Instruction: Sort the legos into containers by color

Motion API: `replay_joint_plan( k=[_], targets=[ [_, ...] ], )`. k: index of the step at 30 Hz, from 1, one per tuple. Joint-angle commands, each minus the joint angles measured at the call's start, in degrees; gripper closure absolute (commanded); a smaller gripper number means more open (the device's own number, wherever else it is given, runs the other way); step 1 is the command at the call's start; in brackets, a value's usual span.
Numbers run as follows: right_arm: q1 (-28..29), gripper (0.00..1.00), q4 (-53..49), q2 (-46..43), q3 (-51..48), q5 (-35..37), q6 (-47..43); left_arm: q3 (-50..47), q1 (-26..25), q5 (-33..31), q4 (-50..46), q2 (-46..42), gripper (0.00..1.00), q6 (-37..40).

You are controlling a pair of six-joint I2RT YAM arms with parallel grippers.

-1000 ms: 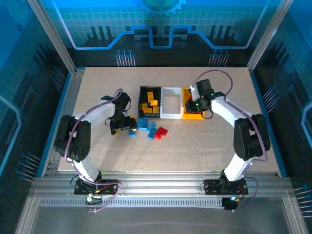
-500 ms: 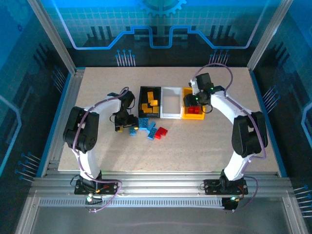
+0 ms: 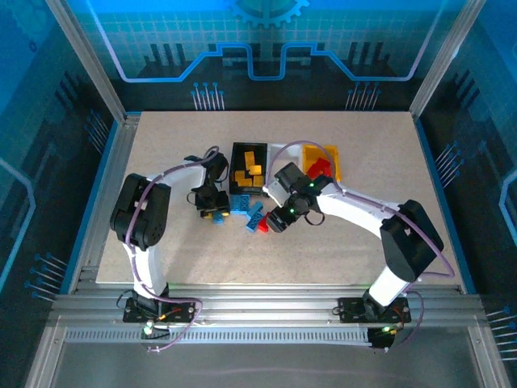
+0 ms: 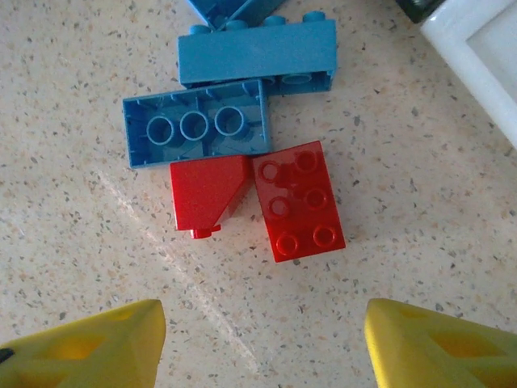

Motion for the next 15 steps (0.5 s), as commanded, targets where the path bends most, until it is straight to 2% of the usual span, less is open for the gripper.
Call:
replay_joint_plan(
  k=[1, 6, 15],
  targets=[
    [0.24, 0.33, -0.16, 1.54, -1.31, 1.84, -3.38, -3.59, -0.65, 2.5, -0.3, 0.57, 0.6, -0.76],
    [0.98, 0.33, 1.03, 4.57, -1.13, 3.16, -4.73, -6.1, 0.08, 4.16, -0.72, -3.18, 0.71, -1.16],
    [1.76, 0.33, 0.36, 10.69, 2.59, 8.43, -6.83, -7.06, 3.0, 7.13, -5.19, -13.54, 0.71, -1.17]
  ],
)
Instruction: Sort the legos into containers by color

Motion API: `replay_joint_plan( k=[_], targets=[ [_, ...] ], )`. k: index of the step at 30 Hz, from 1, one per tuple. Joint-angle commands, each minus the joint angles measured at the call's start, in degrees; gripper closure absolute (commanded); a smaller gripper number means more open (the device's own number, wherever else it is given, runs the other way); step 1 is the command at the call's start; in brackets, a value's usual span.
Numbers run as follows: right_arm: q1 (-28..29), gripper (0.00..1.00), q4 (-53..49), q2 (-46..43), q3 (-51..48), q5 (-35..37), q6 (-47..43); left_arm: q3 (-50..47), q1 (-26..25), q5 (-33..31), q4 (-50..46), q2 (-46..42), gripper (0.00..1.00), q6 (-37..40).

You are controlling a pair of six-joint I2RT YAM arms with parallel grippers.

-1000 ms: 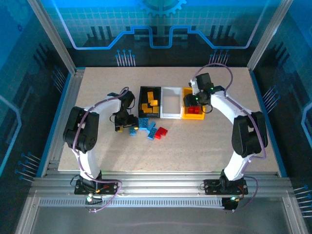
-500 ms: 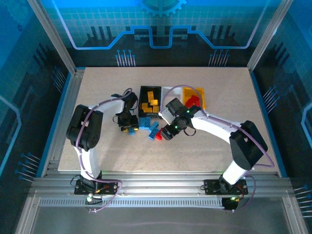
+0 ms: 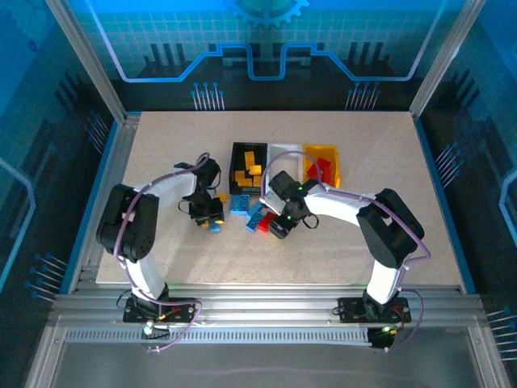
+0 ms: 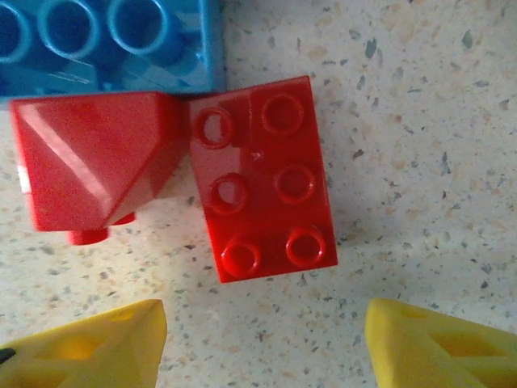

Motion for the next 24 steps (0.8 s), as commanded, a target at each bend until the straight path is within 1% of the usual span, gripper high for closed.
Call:
replay_joint_plan(
  k=[1, 4, 6, 8, 10, 12, 14, 18, 20, 22, 24],
  targets=[
    [0.97, 0.33, -0.86, 2.62, 3.28, 2.81, -1.98, 0.99, 1.39, 3.13, -4.45, -5.19, 0.71, -0.11],
    [1.55, 0.35, -1.1, 3.95, 4.84, 3.57, -2.57, 3.79, 1.62, 4.09, -6.37, -7.58, 0.71, -0.21],
    [1.91, 0.38, -1.32, 4.89, 5.81, 3.59, -2.86, 6.5, 1.62, 4.63, -7.6, -8.27, 0.7, -0.37],
    [1.98, 0.46, -1.41, 5.66, 6.58, 2.79, -2.61, 9.6, 1.61, 5.03, -8.64, -7.93, 0.7, -0.6],
    [2.01, 0.58, -1.24, 5.76, 6.55, 2.05, -1.95, 13.2, 1.66, 5.55, -9.64, -6.97, 0.69, -0.8],
    [2.2, 0.66, -1.57, 5.2, 6.09, 1.97, -1.39, 16.53, 1.62, 5.74, -10.26, -5.57, 0.69, -0.98],
    [2.25, 0.69, -2.46, 3.59, 5.24, 2.07, -0.6, 20.0, 1.49, 6.17, -10.47, -3.49, 0.69, -1.22],
    [0.86, 0.71, -4.71, -4.6, 1.68, 2.49, 2.59, 27.36, 0.31, 6.79, -10.36, 1.65, 0.69, -2.19],
    [-1.8, 0.71, -5.19, -9.96, -0.52, 1.26, 6.02, 31.22, -1.06, 6.97, -9.97, 4.61, 0.69, -2.94],
    [-6.11, 0.71, -5.1, -16.0, -2.63, -0.18, 9.28, 35.74, -3.15, 7.31, -9.48, 8.26, 0.69, -3.94],
    [-10.1, 0.71, -4.74, -19.99, -3.61, -1.29, 11.65, 40.66, -5.2, 7.35, -9.5, 12.05, 0.69, -4.66]
  ],
)
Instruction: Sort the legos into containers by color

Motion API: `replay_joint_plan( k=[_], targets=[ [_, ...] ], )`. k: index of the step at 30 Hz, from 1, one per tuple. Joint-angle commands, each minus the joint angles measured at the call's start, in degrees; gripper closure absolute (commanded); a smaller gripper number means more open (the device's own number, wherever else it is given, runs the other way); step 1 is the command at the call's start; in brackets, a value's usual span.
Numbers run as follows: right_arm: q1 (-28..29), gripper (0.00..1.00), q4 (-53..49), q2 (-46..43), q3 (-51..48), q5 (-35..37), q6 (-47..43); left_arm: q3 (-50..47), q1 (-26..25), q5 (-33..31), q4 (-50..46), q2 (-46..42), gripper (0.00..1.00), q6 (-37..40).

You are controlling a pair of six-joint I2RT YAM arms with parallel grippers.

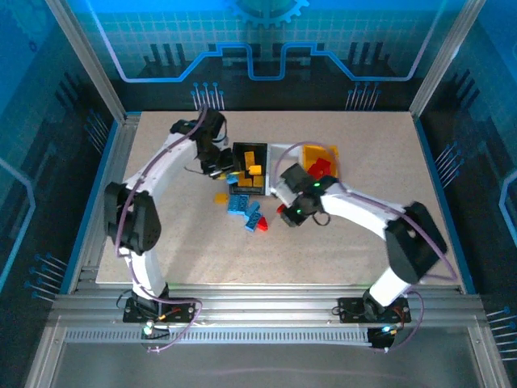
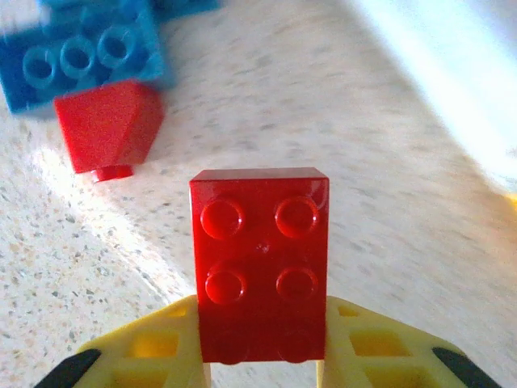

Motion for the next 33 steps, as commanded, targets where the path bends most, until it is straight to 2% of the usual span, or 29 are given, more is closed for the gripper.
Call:
replay_joint_plan(
  k=[1, 6, 9, 12, 17, 19, 22, 26, 29, 33],
  targets=[
    [-6.71, 0.71, -0.83, -6.83, -1.33, -2.47, 7.11, 7.75, -3.89, 2.01, -0.98, 5.79, 0.68, -2.59],
    [-15.9, 0.72, 2.13, -8.71, -1.27, -4.06, 14.47, 23.6, -7.9, 2.06, -2.93, 17.71, 0.67, -3.53],
    [-18.67, 0.71, 4.01, -6.07, 0.31, -3.98, 15.6, 32.53, -9.25, 1.05, -4.79, 24.8, 0.67, -3.85],
    [-20.25, 0.71, 5.52, -1.81, 2.5, -3.75, 15.77, 36.65, -9.49, 0.6, -4.33, 29.15, 0.66, -5.09],
    [-22.1, 0.64, 7.88, 3.1, 5.09, -2.85, 16.99, 42.97, -9.34, 1.1, -5.42, 34.43, 0.46, -5.11],
    [-22.24, 0.56, 8.19, 4.7, 6.27, -2.79, 17.03, 44.83, -9.36, 1.92, -5.54, 35.55, 0.33, -5.28],
    [-21.76, 0.44, 8.17, 5.41, 7.75, -3.1, 16.49, 45.43, -9.28, 2.72, -5.21, 35.25, 0.23, -5.56],
    [-19.88, 0.39, 6.91, 3.01, 8.75, -2.08, 14.85, 43.84, -9.41, 3.15, -5.29, 31.82, 0.2, -5.54],
    [-16.95, 0.39, 3.55, 0.89, 9.73, -1.44, 12.71, 39.18, -9.4, 2.78, -4.75, 25.64, 0.19, -5.12],
    [-7.89, 0.38, -0.04, -1.09, 8.87, -4.02, 9.05, 24.93, -9.2, -1.69, -4.93, 12.36, 0.17, -2.04]
  ],
)
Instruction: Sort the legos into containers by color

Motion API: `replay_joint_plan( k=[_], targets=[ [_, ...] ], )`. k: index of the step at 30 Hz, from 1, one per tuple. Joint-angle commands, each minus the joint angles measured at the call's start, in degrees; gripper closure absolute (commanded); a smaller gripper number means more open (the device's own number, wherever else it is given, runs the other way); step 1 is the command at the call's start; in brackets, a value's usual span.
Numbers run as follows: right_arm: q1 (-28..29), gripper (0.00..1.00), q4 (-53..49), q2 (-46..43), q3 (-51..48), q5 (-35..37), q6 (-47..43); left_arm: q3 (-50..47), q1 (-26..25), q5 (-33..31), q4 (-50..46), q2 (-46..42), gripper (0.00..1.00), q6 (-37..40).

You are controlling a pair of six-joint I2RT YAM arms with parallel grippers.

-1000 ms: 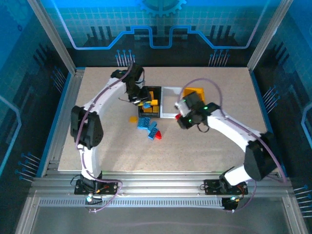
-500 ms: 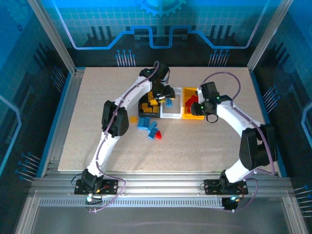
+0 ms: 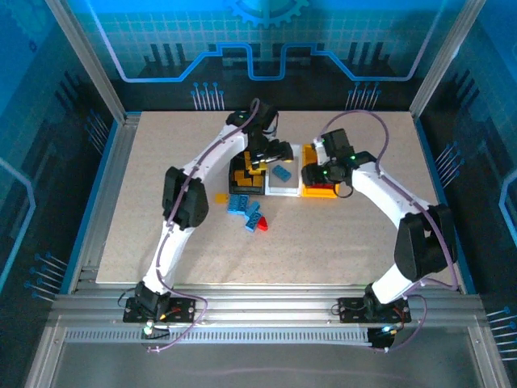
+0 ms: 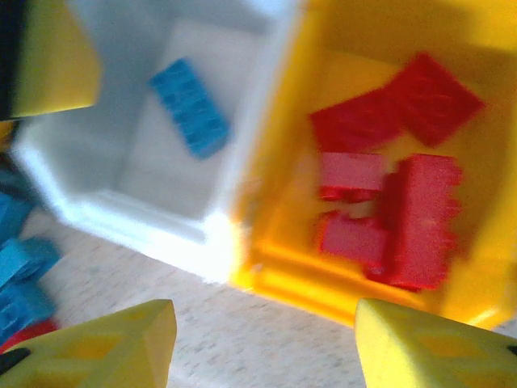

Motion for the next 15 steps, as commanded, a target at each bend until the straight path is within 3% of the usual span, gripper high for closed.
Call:
replay_joint_plan(
  k=[1, 5, 9, 15],
  targets=[
    [8.09, 0.36, -3.92, -2.83, -0.35, -3.69, -4.75, -11.0, 0.86, -3.9, -2.02, -15.12, 0.16, 3.08],
    [15.84, 0.27, -0.87, -1.36, -4.38, -8.38, -7.25, -31.94, 3.97, -5.56, 0.38, -28.61, 0.14, 2.57],
    [20.57, 0.27, 1.2, 4.29, -3.96, -9.41, -10.29, -49.55, 7.86, -4.19, 3.98, -39.28, 0.13, 1.21],
    [22.78, 0.3, 2.22, 13.56, -0.41, -7.75, -11.49, -62.45, 11.25, -2.66, 6.6, -47.06, 0.12, 0.92]
  ],
)
